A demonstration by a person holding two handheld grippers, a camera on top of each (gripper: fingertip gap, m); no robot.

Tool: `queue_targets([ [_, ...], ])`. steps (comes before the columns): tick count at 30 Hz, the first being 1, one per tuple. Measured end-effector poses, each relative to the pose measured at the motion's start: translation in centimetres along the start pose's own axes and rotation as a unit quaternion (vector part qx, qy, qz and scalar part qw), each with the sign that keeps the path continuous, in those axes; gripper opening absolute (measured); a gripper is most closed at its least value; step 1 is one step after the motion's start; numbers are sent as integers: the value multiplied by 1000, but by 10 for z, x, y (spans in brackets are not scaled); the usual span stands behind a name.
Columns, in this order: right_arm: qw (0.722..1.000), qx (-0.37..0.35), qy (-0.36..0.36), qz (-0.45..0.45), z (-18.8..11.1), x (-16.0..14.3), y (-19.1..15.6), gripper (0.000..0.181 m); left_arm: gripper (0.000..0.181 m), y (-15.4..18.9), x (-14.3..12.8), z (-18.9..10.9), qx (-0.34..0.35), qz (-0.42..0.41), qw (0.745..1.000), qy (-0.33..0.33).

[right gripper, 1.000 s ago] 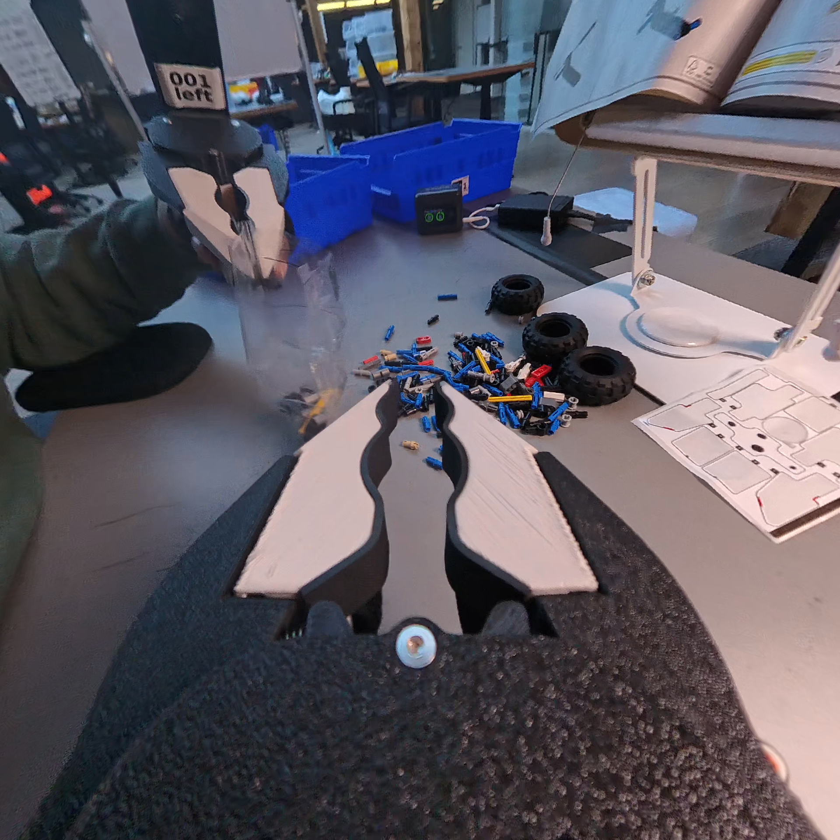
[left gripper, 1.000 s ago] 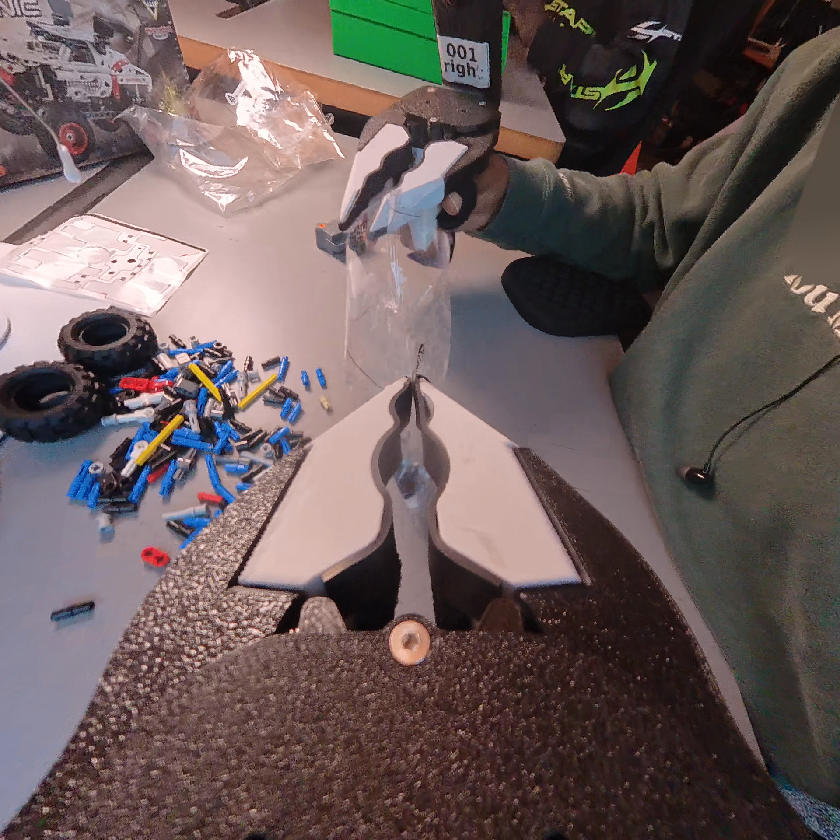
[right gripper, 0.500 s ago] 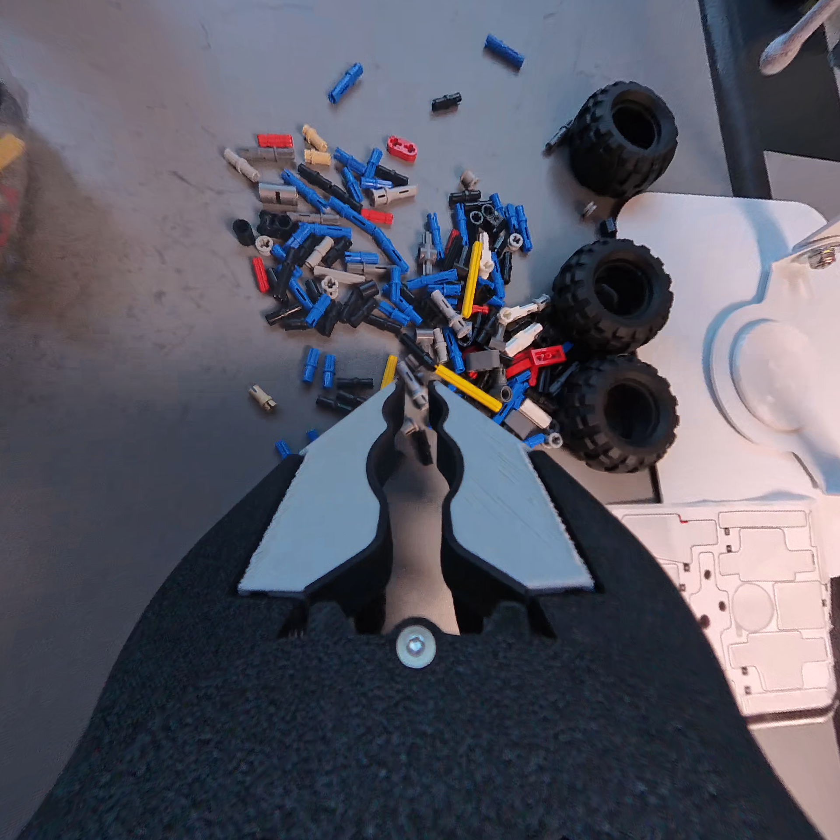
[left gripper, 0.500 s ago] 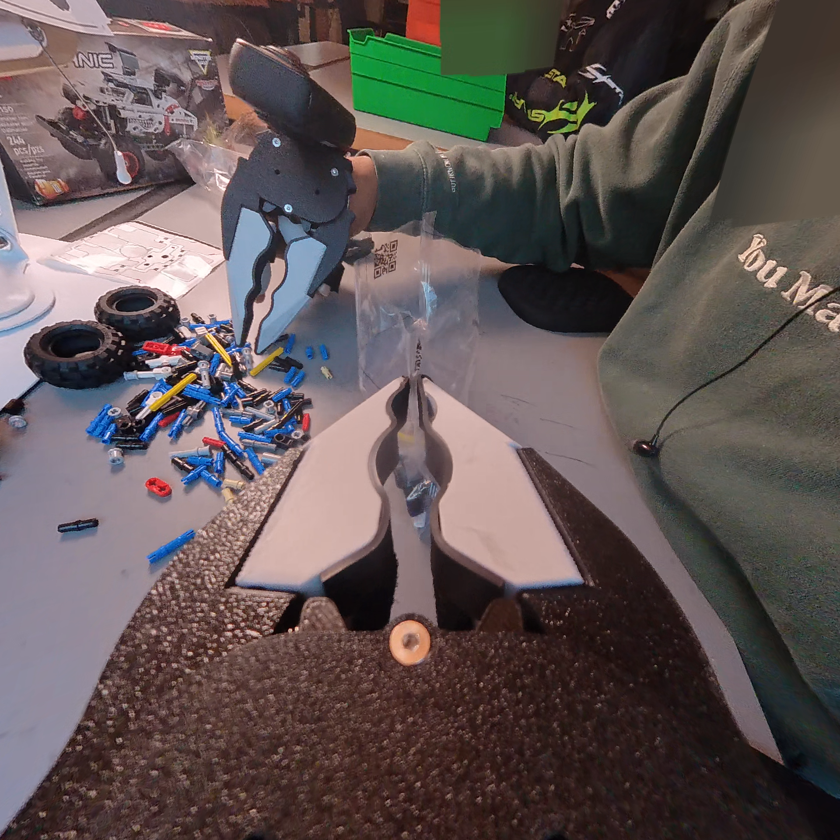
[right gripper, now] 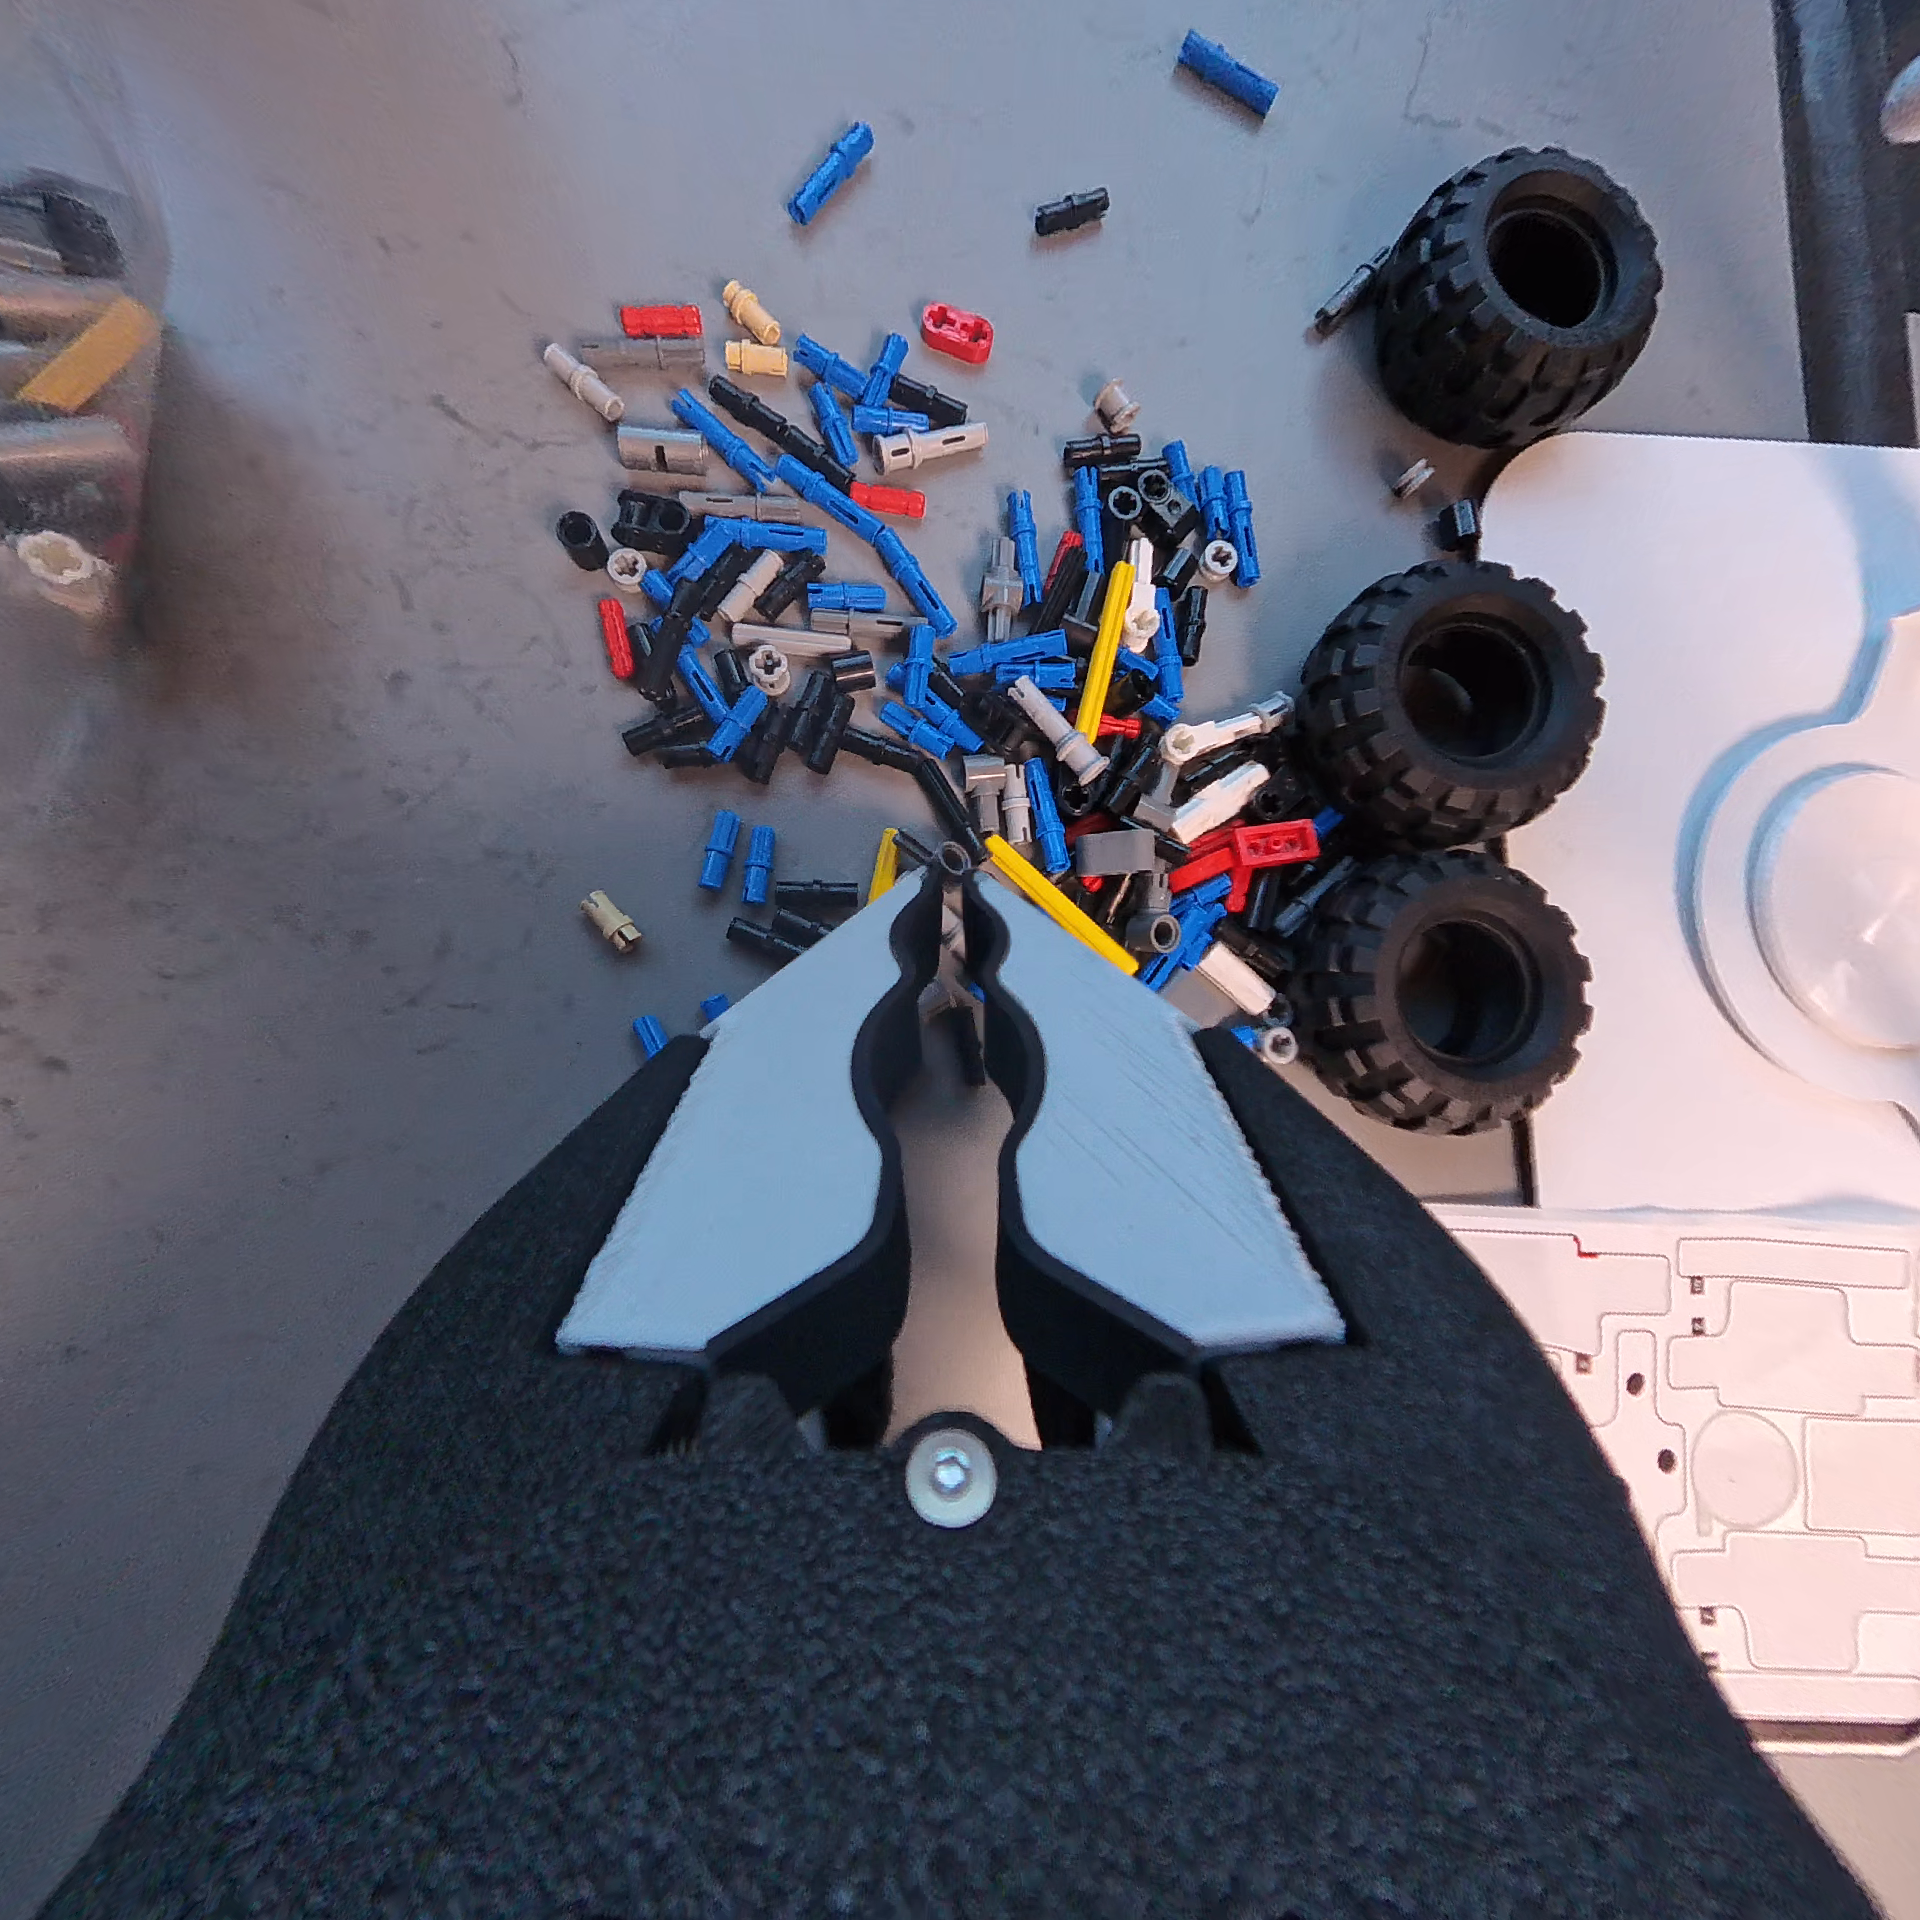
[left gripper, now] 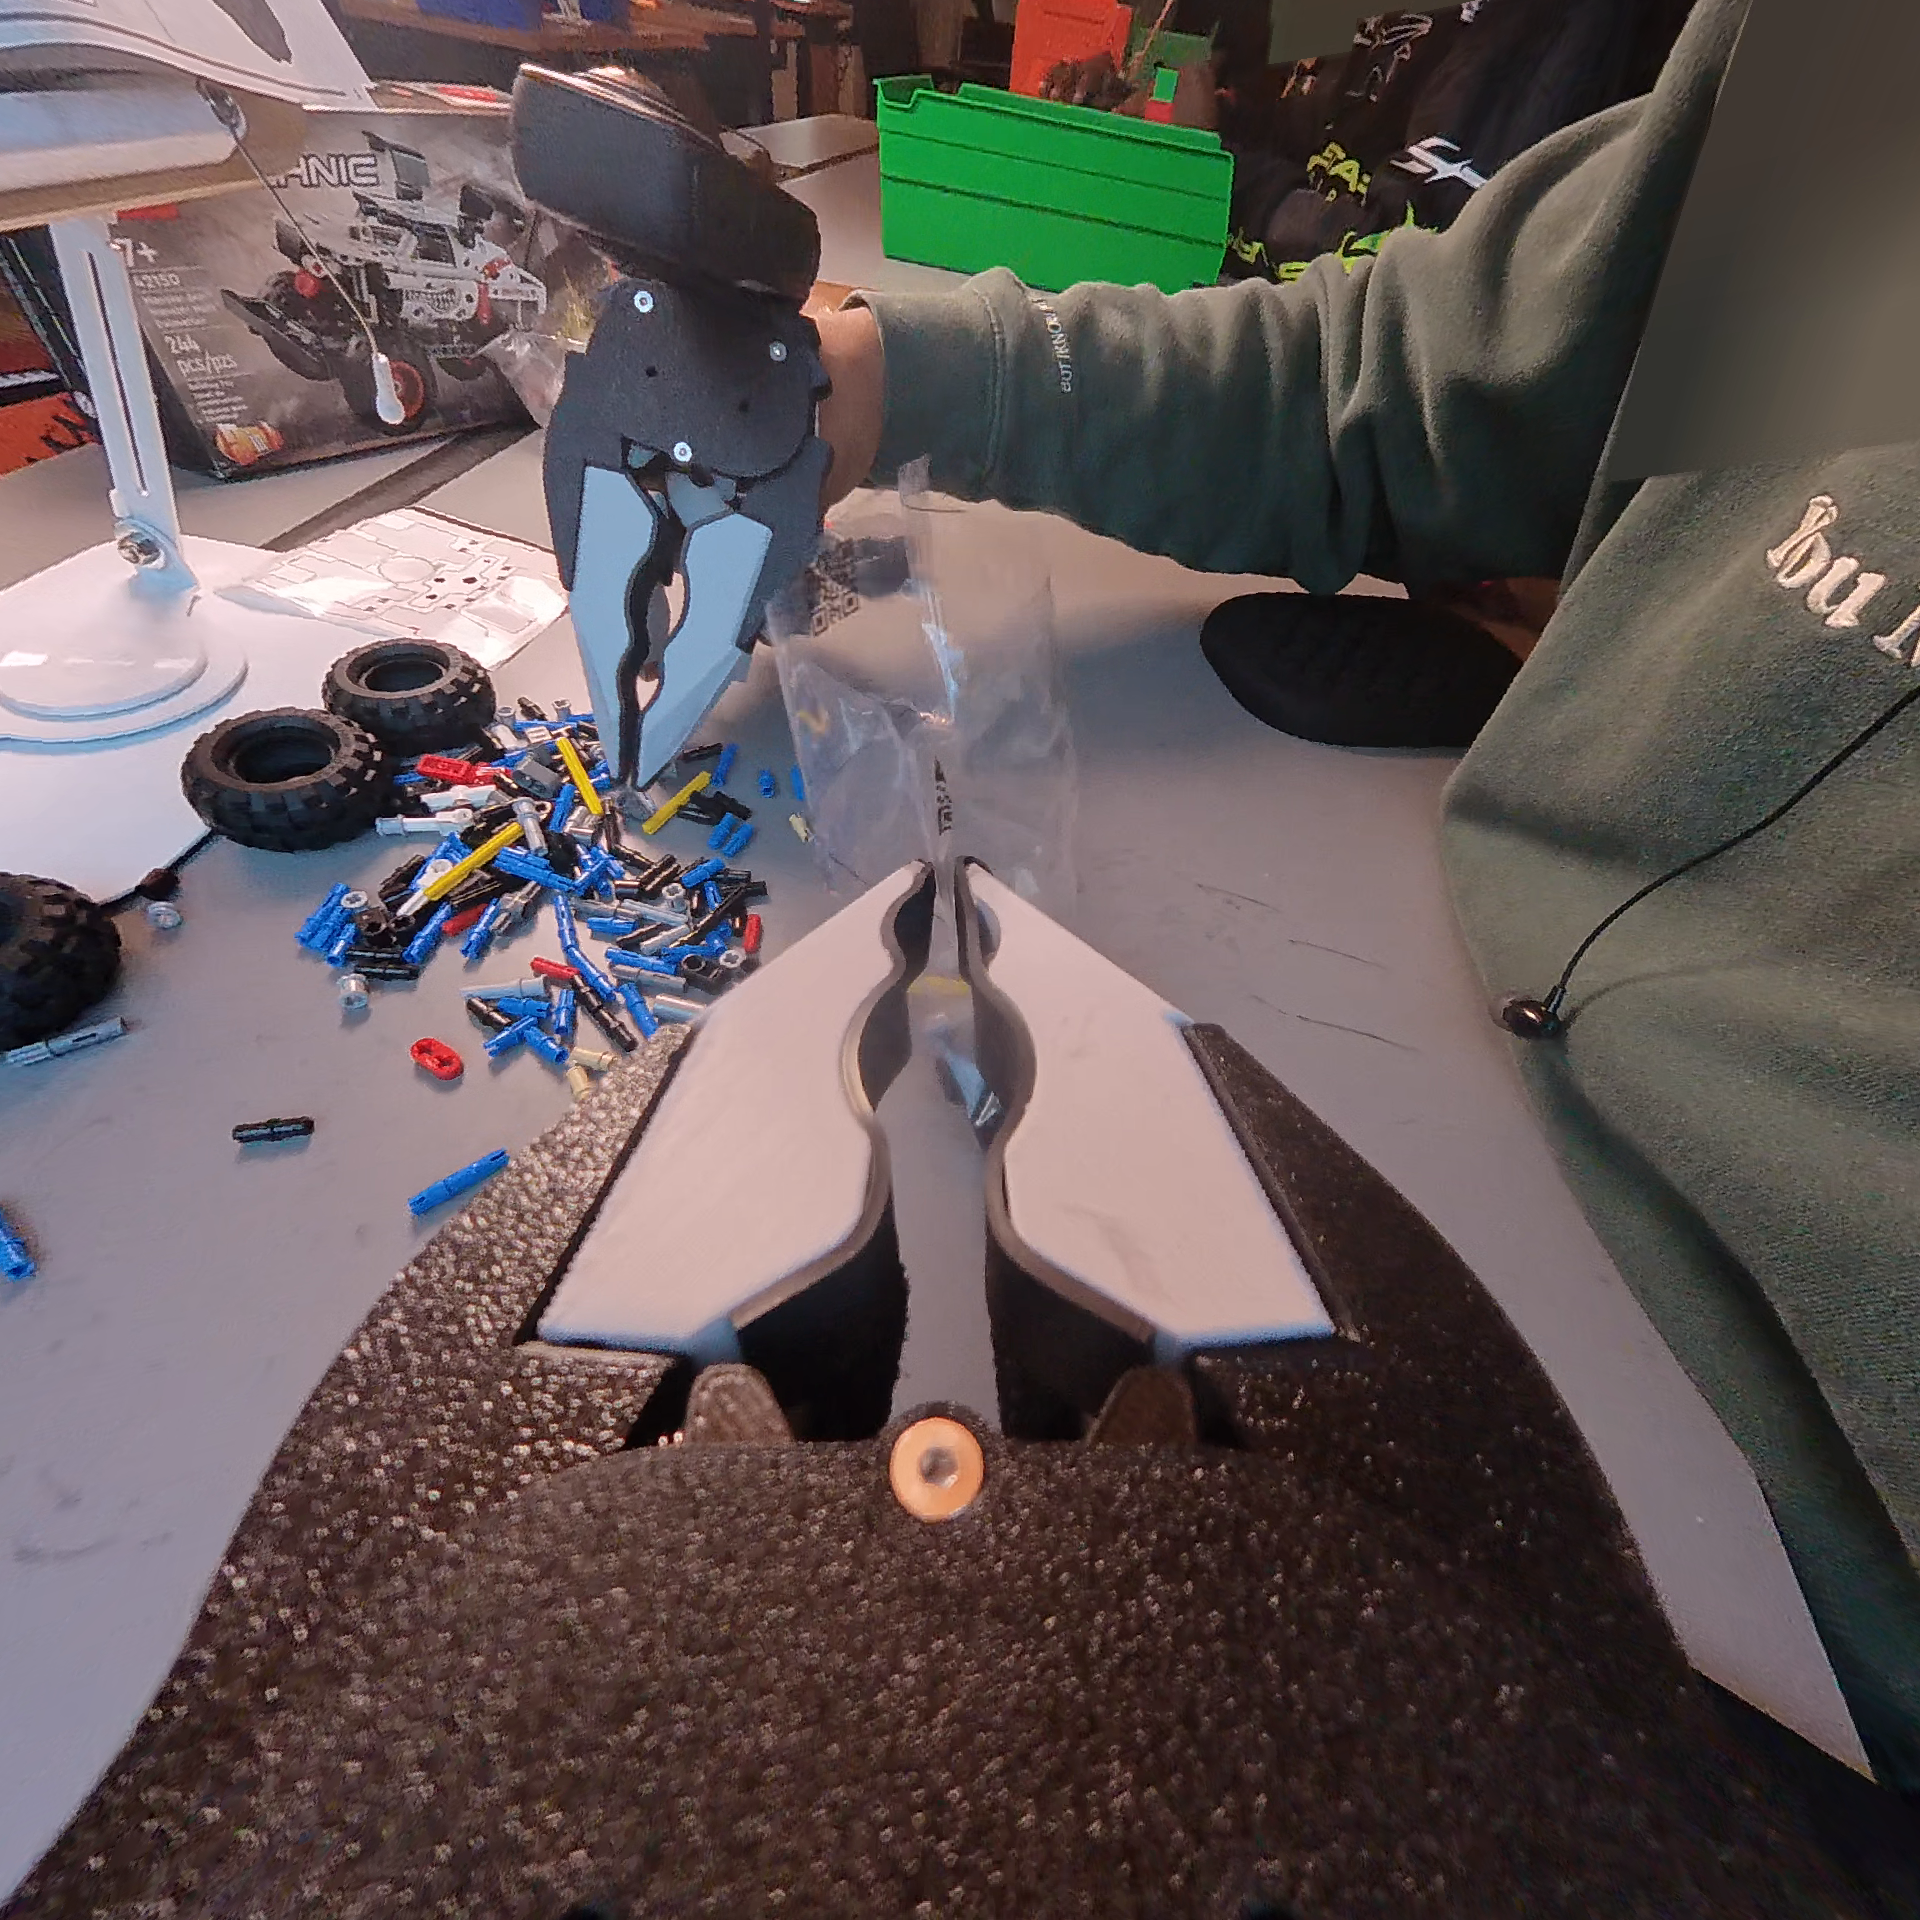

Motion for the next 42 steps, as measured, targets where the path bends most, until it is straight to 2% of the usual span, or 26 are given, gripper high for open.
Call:
queue_targets([
  [4, 1000, 2, -7, 1, 1, -1, 5, 5, 2, -3, 1, -1, 15, 7, 1000, 3],
  [11, 999, 47, -22, 8, 8, -3, -1, 12, 3, -4, 1, -2, 28, 6, 1000, 4],
  [19, 999, 51, -17, 8, 7, -2, -5, 6, 7, -1, -7, -1, 21, 6, 1000, -16],
  [23, 995, 58, 80, 4, -25, 30, -15, 6, 3, 0, -8, 0, 25, 14, 999, -21],
  [28, 966, 112, 231, -32, -94, 109, -53, 6, 1, -5, -4, 3, 45, 14, 999, -18],
  [31, 962, 157, 206, -84, -93, 125, -89, 6, 1, -7, -3, 5, 59, 10, 998, -21],
  [35, 967, 167, 151, -120, -66, 115, -110, 12, 1, -9, -4, 4, 70, 0, 997, -22],
  [38, 965, 163, 191, -82, -74, 117, -99, 19, 1, -9, -5, 3, 74, -2, 997, -23],
  [40, 961, 149, 228, -41, -87, 118, -79, 18, 1, -11, -6, 0, 80, -7, 996, -25],
  [42, 965, 118, 234, 5, -89, 108, -51, 13, 1, -15, -8, -3, 89, -16, 996, -27],
])
Point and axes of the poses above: each gripper's, where its closed fingertips meet, z out along the fingers, x out of its top, y = z × x across the jaws, the point moved 3 cm from there along -z, back along the fingers, and after that the axes turned 10 degrees about z, right-handed, at the moved point
